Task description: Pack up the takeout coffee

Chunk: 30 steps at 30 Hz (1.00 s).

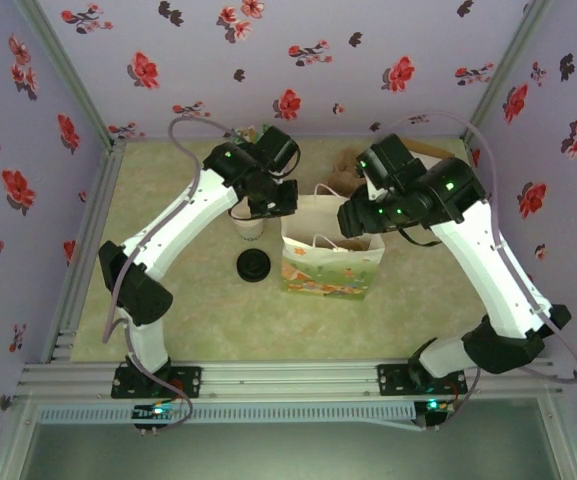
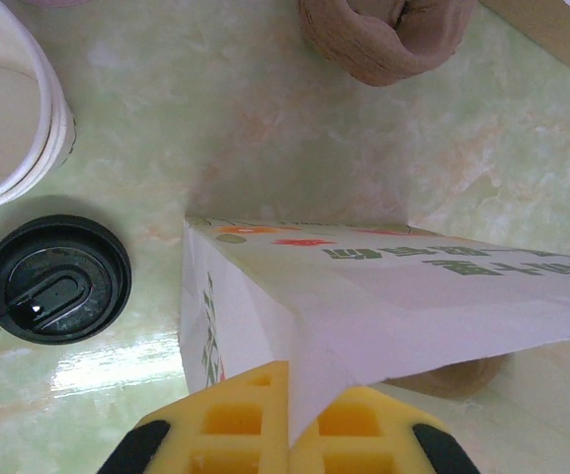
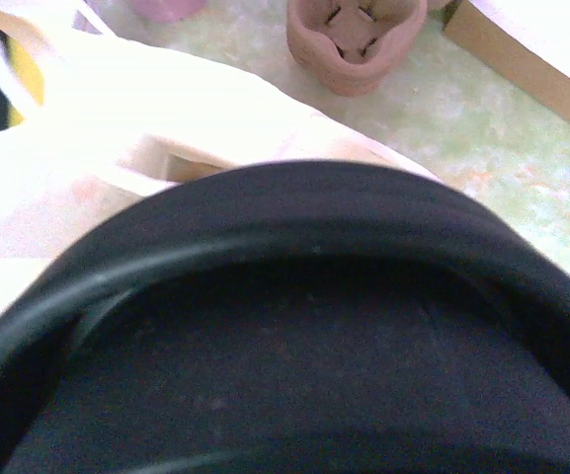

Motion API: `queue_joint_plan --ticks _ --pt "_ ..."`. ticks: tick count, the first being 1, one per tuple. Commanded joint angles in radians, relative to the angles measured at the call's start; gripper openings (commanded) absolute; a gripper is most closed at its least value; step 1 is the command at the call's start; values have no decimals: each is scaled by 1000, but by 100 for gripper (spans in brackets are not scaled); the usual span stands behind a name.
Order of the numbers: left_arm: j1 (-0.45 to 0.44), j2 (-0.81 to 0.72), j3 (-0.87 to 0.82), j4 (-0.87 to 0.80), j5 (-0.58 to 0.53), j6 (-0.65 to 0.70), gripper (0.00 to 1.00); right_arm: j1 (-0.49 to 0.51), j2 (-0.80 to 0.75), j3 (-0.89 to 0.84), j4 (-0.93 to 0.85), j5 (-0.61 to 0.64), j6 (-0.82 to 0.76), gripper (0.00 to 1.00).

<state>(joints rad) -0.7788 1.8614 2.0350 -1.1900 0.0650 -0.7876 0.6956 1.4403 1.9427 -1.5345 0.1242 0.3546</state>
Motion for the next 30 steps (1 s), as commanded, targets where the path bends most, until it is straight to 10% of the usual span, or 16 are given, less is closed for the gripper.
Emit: queue_joint_plan --ticks 1,30 --pt "-4 -8 -3 -20 18 -7 0 15 19 -7 -62 45 -32 73" --pt "-16 -13 -14 -29 47 64 0 108 153 -56 -41 34 -77 73"
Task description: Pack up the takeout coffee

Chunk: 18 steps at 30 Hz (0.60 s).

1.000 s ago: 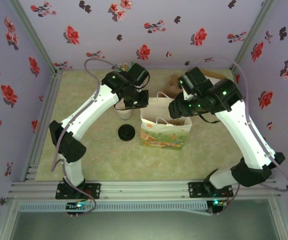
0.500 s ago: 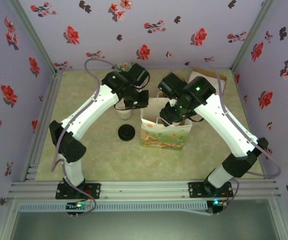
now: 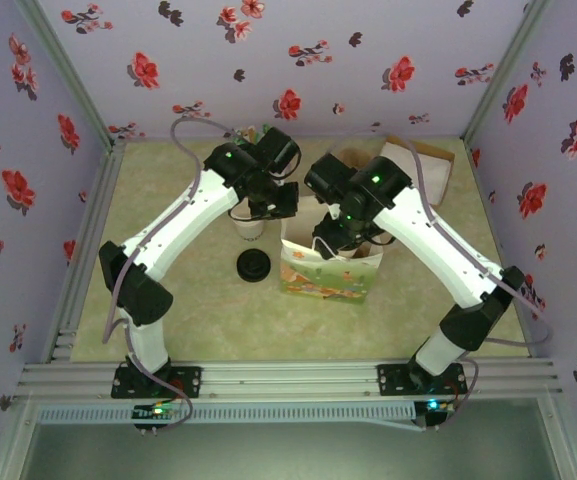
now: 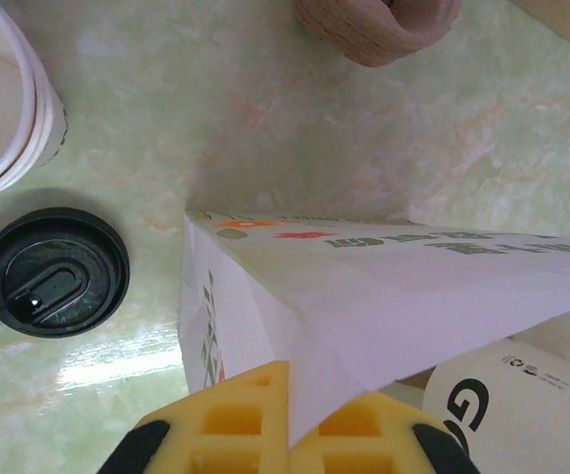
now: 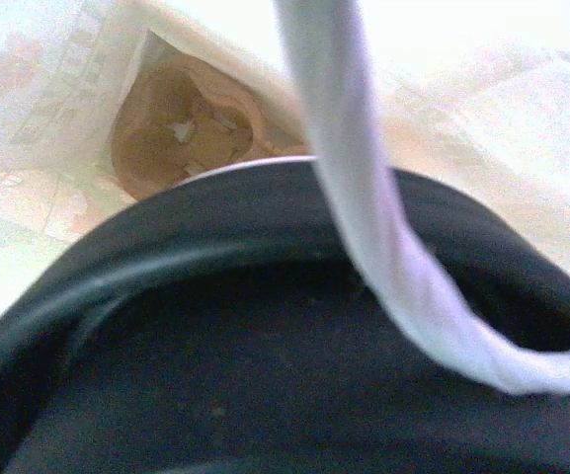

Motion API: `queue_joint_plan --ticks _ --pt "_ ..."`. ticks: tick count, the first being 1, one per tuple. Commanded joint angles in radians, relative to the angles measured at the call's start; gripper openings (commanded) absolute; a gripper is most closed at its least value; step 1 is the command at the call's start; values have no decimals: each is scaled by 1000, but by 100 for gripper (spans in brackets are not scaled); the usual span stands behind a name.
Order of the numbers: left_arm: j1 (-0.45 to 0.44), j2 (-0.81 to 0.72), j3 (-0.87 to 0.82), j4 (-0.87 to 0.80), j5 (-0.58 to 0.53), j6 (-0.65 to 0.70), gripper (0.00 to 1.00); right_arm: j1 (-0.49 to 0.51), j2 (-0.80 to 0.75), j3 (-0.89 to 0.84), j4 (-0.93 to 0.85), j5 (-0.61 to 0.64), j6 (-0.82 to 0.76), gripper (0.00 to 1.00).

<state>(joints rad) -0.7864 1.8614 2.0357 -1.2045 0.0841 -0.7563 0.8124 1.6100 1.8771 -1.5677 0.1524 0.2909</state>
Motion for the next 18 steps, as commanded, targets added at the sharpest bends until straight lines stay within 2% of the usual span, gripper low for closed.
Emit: queue_joint_plan --ticks 1,8,12,18 --pt "-8 -13 -18 -12 29 36 0 -14 -25 17 -9 6 -12 73" --pt "-8 -19 -45 12 43 66 0 -52 -58 38 -21 1 -12 72" --pt "-10 -17 -51 21 58 76 0 -99 -83 12 -6 -21 -15 72" --pt "-10 -14 -52 32 66 89 0 -111 -86 -32 6 -21 -20 72"
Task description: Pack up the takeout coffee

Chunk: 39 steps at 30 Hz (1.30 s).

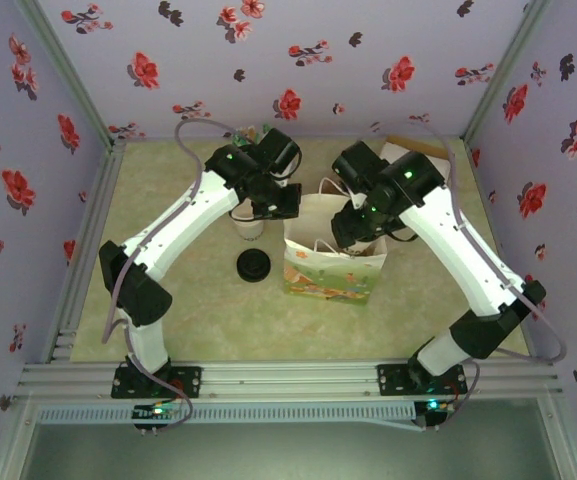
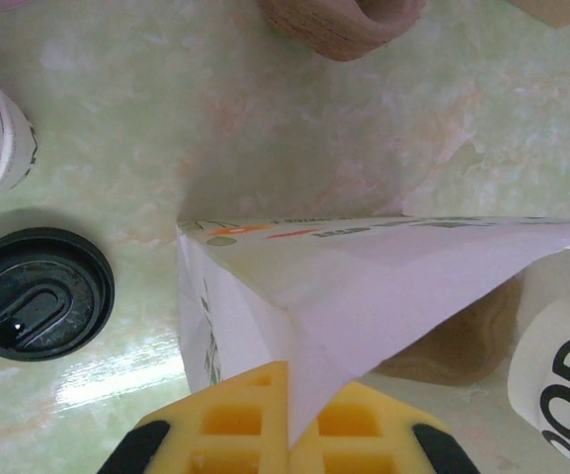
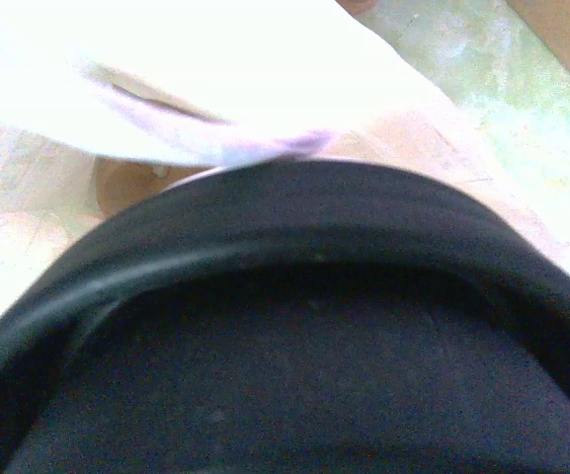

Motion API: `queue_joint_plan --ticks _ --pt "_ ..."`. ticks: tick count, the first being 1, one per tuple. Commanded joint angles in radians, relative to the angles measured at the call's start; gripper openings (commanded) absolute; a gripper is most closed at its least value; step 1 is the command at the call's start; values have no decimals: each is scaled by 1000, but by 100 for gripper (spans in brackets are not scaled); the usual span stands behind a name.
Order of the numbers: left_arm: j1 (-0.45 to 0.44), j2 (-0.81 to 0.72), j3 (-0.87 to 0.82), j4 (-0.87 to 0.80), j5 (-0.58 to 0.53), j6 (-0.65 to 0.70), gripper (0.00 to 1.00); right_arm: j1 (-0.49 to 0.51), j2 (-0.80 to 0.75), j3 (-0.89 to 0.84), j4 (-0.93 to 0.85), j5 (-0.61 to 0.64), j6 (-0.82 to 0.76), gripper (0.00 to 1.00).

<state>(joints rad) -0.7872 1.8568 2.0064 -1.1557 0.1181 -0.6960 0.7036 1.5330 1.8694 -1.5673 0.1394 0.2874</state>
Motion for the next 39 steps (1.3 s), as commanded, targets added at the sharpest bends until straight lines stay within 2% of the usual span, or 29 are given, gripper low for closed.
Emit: queue_joint_plan --ticks 1,7,19,25,33,39 --pt "-9 -9 -23 -15 34 29 0 -3 -5 -38 7 -11 -15 72" --pt "-11 -13 -21 -5 47 31 0 -3 3 -93 42 -1 -14 71" --pt "-20 3 -9 0 64 53 0 -6 92 -79 16 103 -28 71" --pt "-19 -4 -26 4 56 50 0 -33 32 -117 10 93 -22 71" --pt "-14 11 2 -23 40 33 0 1 -23 -176 16 70 -37 71" --pt "-12 6 5 -23 38 38 0 1 -32 -287 72 74 -41 72"
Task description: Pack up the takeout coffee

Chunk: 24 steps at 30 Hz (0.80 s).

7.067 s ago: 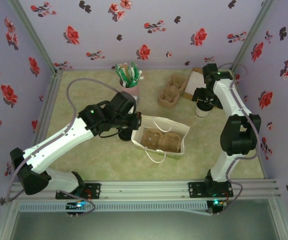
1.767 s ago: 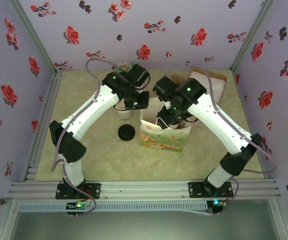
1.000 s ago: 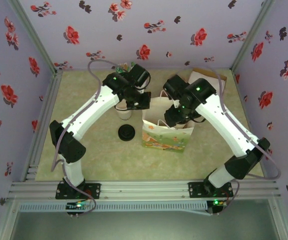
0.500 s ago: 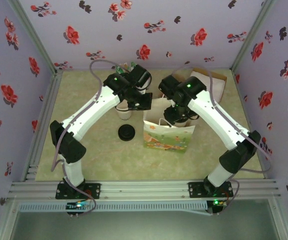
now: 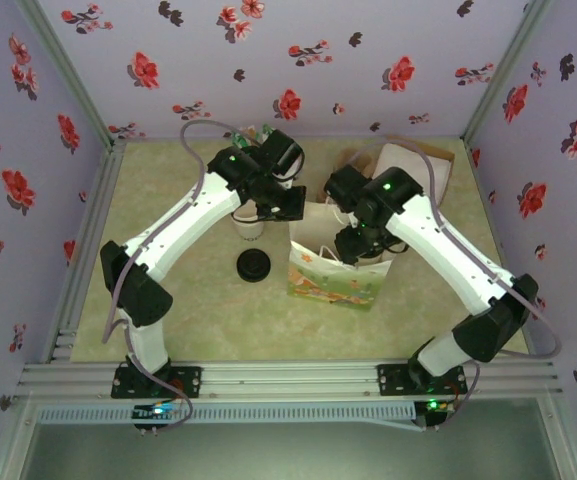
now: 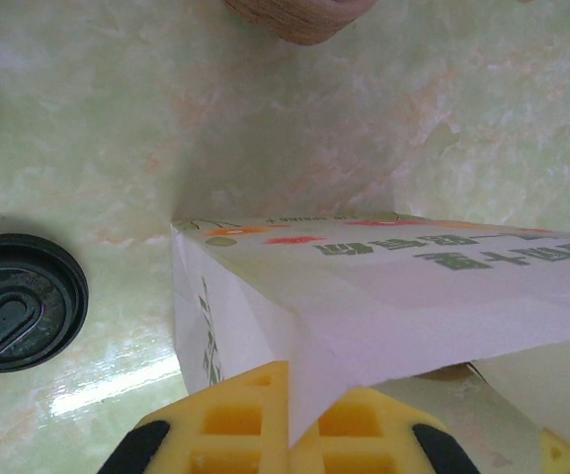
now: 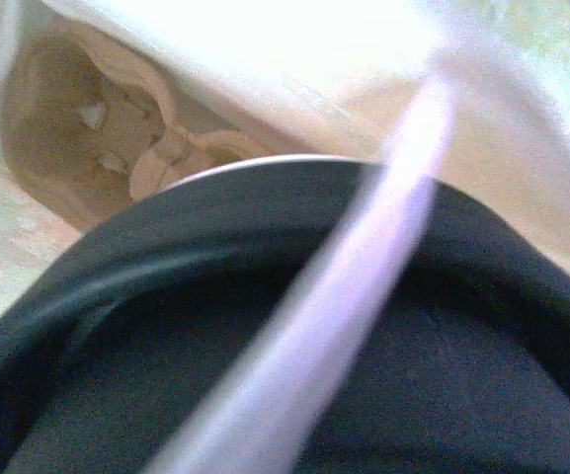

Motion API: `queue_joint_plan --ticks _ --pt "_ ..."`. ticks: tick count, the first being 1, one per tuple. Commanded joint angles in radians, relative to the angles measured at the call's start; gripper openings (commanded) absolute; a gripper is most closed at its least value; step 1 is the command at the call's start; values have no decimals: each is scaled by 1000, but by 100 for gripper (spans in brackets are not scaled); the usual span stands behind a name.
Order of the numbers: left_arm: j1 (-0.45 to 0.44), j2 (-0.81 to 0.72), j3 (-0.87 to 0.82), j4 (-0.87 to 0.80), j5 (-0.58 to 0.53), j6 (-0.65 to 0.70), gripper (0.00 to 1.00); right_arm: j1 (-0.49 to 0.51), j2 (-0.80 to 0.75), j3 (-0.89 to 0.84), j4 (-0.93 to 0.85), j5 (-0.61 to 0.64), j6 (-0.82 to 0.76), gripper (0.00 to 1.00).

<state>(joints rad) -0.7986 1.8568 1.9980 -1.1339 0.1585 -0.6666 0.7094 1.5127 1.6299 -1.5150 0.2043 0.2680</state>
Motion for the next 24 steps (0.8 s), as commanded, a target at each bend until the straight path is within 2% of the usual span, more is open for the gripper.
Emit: queue_joint_plan --ticks 1,7,11,16,24 --pt "-1 4 10 -45 -2 10 0 -11 -15 -58 29 5 -21 72" --pt "-1 -7 -8 -36 -1 14 0 -16 -1 -89 64 -17 -34 72" --pt "-1 -5 -7 -35 3 8 0 -16 -20 -27 58 25 -25 72" --pt "-1 -6 -8 -33 3 13 0 -1 -75 -8 94 -48 -38 74" --pt "-1 -7 -7 -32 13 19 0 78 -48 -40 110 -85 -21 73"
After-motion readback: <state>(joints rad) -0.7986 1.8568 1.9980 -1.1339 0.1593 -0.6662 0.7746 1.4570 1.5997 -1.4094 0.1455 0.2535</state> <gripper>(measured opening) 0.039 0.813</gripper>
